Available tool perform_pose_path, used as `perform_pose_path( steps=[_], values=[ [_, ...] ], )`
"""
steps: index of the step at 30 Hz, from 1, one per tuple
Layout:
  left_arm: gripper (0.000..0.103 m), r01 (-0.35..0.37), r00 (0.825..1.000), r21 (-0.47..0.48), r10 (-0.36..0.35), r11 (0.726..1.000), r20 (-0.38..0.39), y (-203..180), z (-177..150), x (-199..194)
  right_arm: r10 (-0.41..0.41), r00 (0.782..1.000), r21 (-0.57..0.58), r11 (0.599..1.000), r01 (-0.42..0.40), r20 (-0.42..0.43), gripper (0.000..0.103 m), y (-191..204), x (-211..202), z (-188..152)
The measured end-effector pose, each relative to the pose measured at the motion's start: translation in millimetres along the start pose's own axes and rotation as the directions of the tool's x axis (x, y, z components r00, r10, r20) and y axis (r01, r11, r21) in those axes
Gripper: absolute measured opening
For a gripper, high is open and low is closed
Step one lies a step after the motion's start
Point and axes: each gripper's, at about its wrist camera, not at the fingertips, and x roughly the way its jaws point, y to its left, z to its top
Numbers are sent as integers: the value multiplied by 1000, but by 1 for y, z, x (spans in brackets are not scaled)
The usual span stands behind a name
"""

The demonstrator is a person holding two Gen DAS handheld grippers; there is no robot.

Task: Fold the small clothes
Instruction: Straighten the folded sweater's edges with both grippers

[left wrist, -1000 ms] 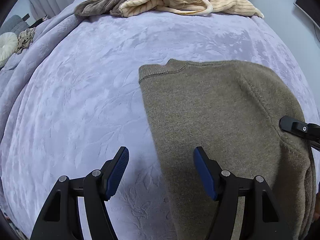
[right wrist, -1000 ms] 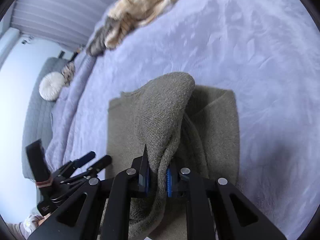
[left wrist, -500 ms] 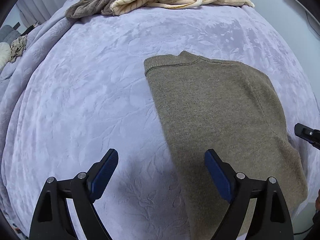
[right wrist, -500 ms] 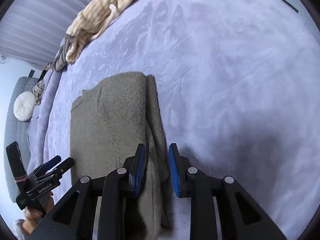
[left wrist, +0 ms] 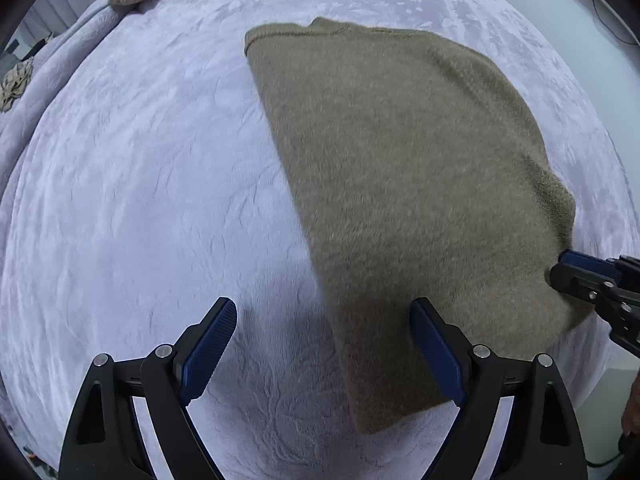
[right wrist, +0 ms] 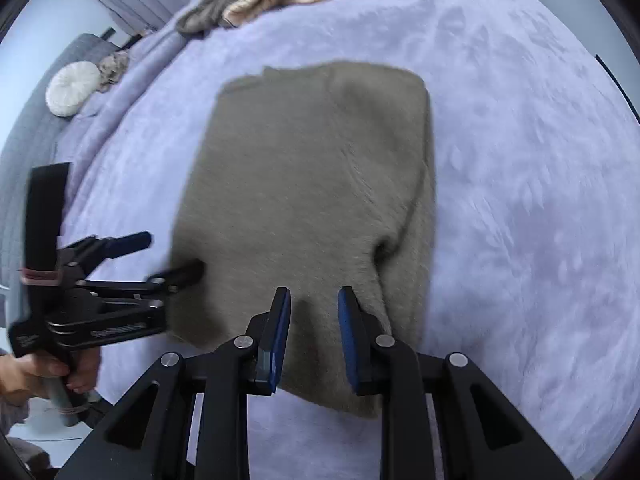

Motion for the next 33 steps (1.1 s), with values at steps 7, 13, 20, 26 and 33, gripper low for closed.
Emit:
perform_pose_path(
  steps=[7, 13, 20, 26, 33],
  values=[
    [89, 62, 996, -32, -63, 998, -56, 16, -26, 6, 4, 1000, 6, 1000, -4, 18, 7, -20, 11, -20],
    [89, 237, 957, -195, -263, 952, -122, 45, -34, 3, 124, 992, 137, 982, -127, 30, 18, -32, -7, -27],
    [79, 388, 893, -264, -431, 883, -128, 40, -33, 15, 340, 927, 492, 786, -374, 162, 60, -68, -15, -68],
    [33, 354, 915, -152, -375, 923, -150, 15, -15, 8, 365, 915, 623, 678, -390, 175, 16, -90, 9, -71],
    [33, 286, 945, -68, -293, 956, -147, 16, -35, 13, 153, 988, 368, 919, -141, -3, 15, -66, 11, -51]
  ],
)
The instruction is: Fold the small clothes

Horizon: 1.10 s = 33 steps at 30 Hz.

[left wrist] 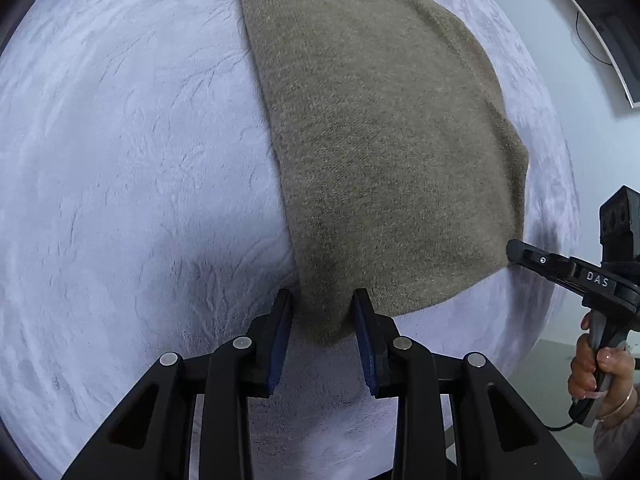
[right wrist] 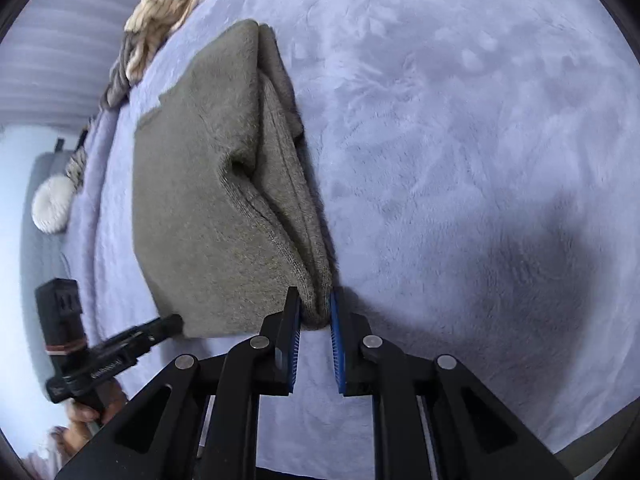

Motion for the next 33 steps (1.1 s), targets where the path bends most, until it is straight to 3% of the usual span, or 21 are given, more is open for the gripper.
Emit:
perform_pose_path(
  steps=[7, 12, 19, 20, 21, 23, 25, 28, 33],
  values=[
    [33, -68, 998, 29, 68, 997, 17, -7, -13, -16, 14, 1000, 39, 999, -14, -14, 15, -7, 2, 1],
    [33, -95, 995, -6, 95, 995, 34, -1, -15, -27, 35, 999, 81, 996, -32, -29, 19, -11, -7, -4],
    [34, -157, 986, -13, 158, 987, 60, -8, -13, -39, -25, 999, 69, 997, 27, -39, 19, 3, -21, -14],
    [40, -161, 985, -11, 161, 987, 59, -8, -13, -40, -33, 999, 68, 997, 35, -29, 19, 5, -25, -15],
    [72, -172, 983, -11, 172, 985, 58, -8, -13, -41, -35, 999, 66, 997, 36, -14, 19, 6, -29, -15],
    [99, -214, 972, -20, 214, 977, 100, -6, -16, -50, -38, 999, 59, 998, 37, 30, 19, 12, -40, -12],
    [99, -227, 966, -17, 228, 974, 124, -7, -16, -55, -30, 997, 51, 998, 26, 74, 26, 16, -50, -6],
    [99, -237, 963, -37, 239, 971, 121, -4, -11, -55, 10, 993, 33, 999, -14, 115, 67, 26, -58, 10],
    [99, -266, 955, -73, 273, 961, 118, 4, -2, -57, 80, 993, 6, 997, -81, 90, 67, 42, -39, 43]
  ],
)
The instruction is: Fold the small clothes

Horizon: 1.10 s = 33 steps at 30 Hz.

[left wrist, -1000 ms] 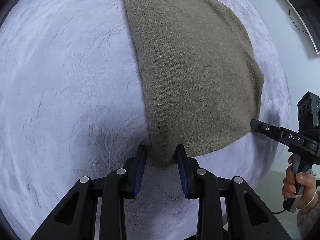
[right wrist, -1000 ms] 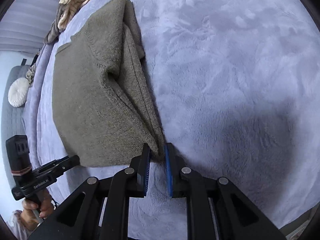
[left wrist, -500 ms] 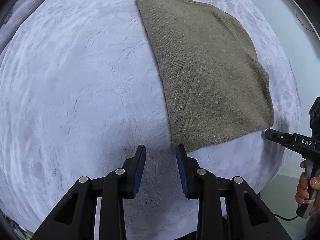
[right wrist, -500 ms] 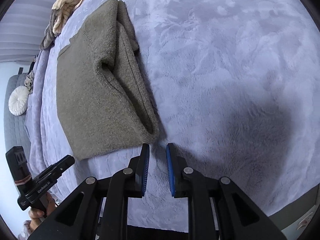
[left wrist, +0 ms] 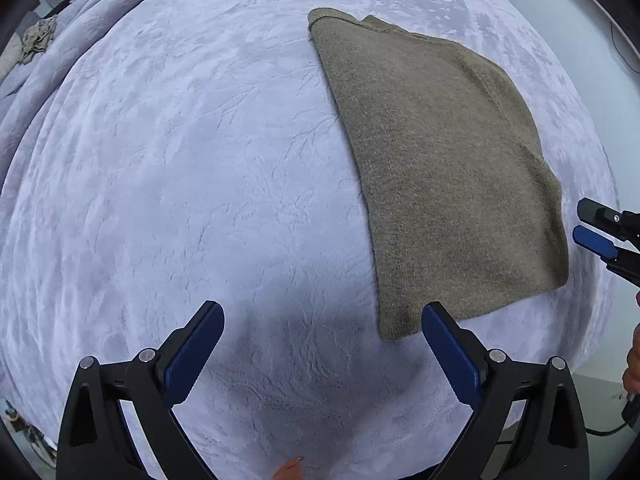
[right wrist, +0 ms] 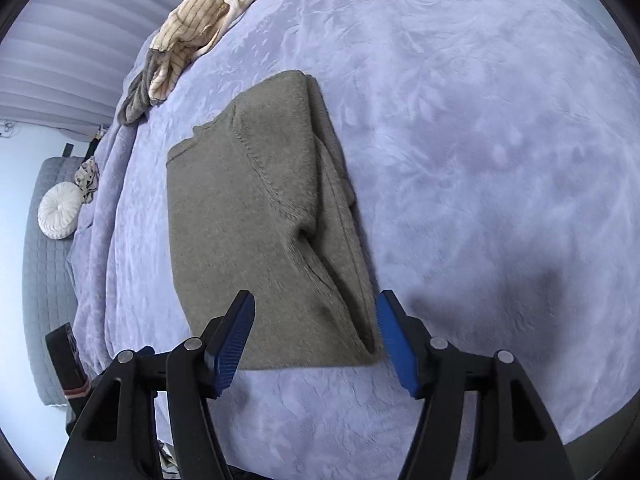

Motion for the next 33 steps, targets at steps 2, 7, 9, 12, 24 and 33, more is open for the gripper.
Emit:
perform_pose_path(
  steps=[2, 7, 9, 12, 24, 33],
  values=[
    [99, 3, 1000, -12, -3, 1000, -18, 1, 5, 5, 2, 999, 33, 999, -1, -33, 57, -1, 17, 11],
    [99, 30, 998, -4, -31, 1000, -47, 4, 10, 12, 2, 1000, 84, 996, 0, -16, 9, -5, 29, 26],
    [99, 41, 998, 5, -40, 999, -38, 2, 12, 12, -16, 999, 85, 996, 19, -29, 9, -11, 34, 29],
    [99, 47, 998, -5, -48, 999, -42, -2, 16, 14, -52, 996, 65, 996, 57, -74, 9, -19, 49, 28],
    [99, 60, 997, -31, -62, 998, -39, -6, 35, 18, -10, 997, 71, 997, 15, -78, 15, -20, 27, 13],
    [99, 49, 997, -35, -51, 998, -54, -9, 40, 27, -51, 996, 58, 997, 56, -78, 43, -20, 16, 6]
  ],
)
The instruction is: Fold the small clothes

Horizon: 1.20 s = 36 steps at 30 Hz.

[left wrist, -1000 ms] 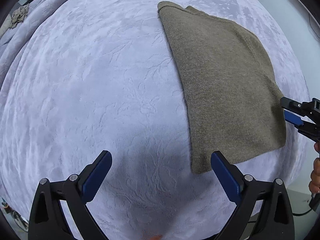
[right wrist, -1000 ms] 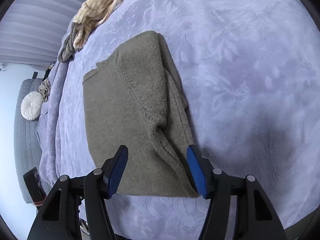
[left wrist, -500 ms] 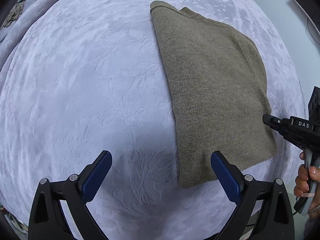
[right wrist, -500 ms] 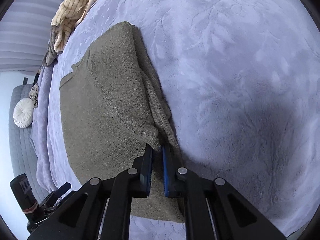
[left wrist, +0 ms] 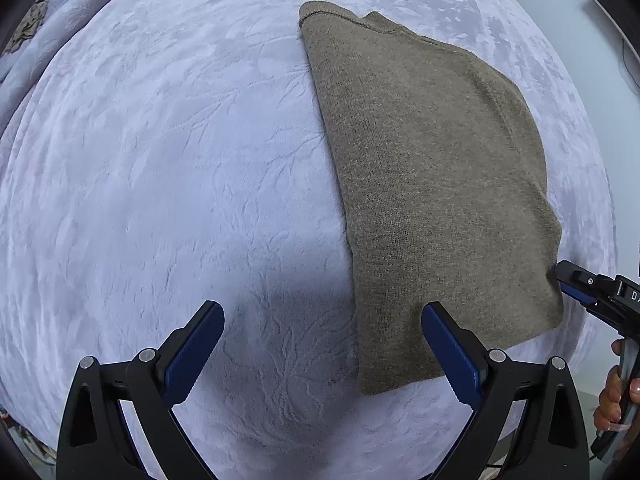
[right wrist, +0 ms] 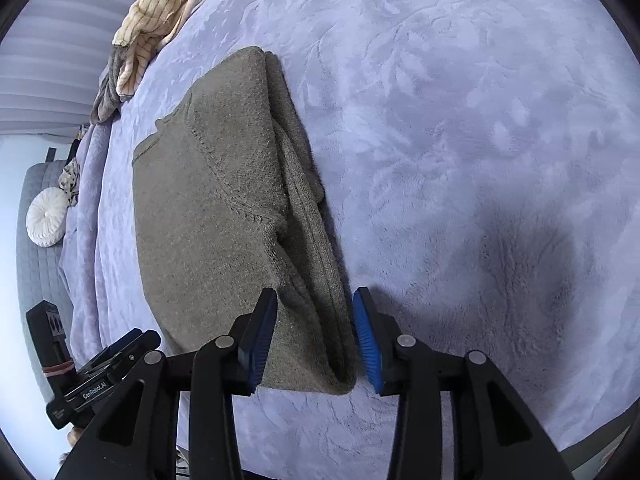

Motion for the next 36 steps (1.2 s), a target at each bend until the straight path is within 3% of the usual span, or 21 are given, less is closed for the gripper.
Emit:
perform_pose_path(
  steps=[5, 10, 16, 23, 30, 36],
  values=[
    [99, -5, 1000, -7, 4, 1000, -19, 0, 3, 7, 1, 1000, 3, 1000, -1, 8, 59, -6, -6, 1],
    [99, -6, 1000, -8, 6, 1000, -26, 0, 8, 11, 30, 1000, 13, 999, -30, 5, 59, -10, -7, 8],
    [99, 86, 996, -79, -88, 993, -26, 10, 24, 11, 75, 997, -27, 997, -76, -27, 68, -1, 2, 28],
    [99, 214, 976, -144, -219, 966, -18, 18, 58, 19, 119, 991, -93, 988, -124, -58, 68, 12, 12, 65],
    [99, 205, 977, -79, -209, 976, -41, -6, 83, 44, 146, 979, -107, 981, -161, -139, 68, 7, 37, 100],
    [99, 271, 958, -121, -280, 955, -59, -11, 96, 62, 169, 962, -153, 967, -204, -213, 74, 16, 59, 111]
  ],
)
